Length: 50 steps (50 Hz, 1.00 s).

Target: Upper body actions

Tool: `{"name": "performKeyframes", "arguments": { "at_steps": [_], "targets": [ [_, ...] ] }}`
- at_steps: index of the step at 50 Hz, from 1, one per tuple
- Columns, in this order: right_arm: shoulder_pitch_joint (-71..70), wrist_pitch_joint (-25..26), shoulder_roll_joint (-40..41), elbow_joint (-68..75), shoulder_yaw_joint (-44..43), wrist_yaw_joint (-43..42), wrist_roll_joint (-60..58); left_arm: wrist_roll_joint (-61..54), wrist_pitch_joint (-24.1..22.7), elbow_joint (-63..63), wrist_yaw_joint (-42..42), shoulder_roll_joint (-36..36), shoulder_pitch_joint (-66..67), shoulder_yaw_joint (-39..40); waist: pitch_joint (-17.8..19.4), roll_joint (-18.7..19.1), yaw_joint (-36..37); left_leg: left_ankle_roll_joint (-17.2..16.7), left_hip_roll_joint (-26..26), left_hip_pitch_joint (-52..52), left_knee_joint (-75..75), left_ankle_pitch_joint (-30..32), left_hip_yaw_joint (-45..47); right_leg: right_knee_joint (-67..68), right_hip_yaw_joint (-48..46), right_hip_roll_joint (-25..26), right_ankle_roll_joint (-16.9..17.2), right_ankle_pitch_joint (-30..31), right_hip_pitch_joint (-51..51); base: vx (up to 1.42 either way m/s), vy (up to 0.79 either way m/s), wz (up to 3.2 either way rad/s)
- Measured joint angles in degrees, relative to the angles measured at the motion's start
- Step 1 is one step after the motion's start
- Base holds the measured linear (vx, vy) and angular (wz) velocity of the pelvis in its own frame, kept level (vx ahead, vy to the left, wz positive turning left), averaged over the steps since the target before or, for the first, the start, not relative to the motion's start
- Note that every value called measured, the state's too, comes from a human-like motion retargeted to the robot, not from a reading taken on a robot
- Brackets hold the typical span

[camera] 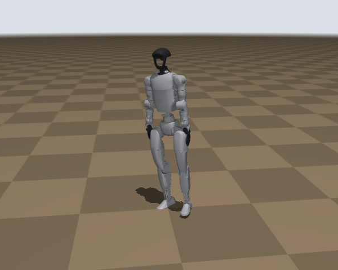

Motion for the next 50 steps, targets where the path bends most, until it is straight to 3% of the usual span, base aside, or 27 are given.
{"name": "performKeyframes", "arguments": {
  "at_steps": [50],
  "targets": [
    [-0.4, -0.1, -0.6, 0.1, -0.1, 0.7, -0.5, 0.3, 0.3, 0.3, -0.5, 0.3, -0.5, -0.8, 0.6, 0.4, 0.3, -0.1, 0.2, 0.2, 0.2, -0.1, 0.0, 0.1, 0.0, 0.1, 0.0, -0.1, 0.2, 0.0, 0.0, 0.0]
  ]
}}
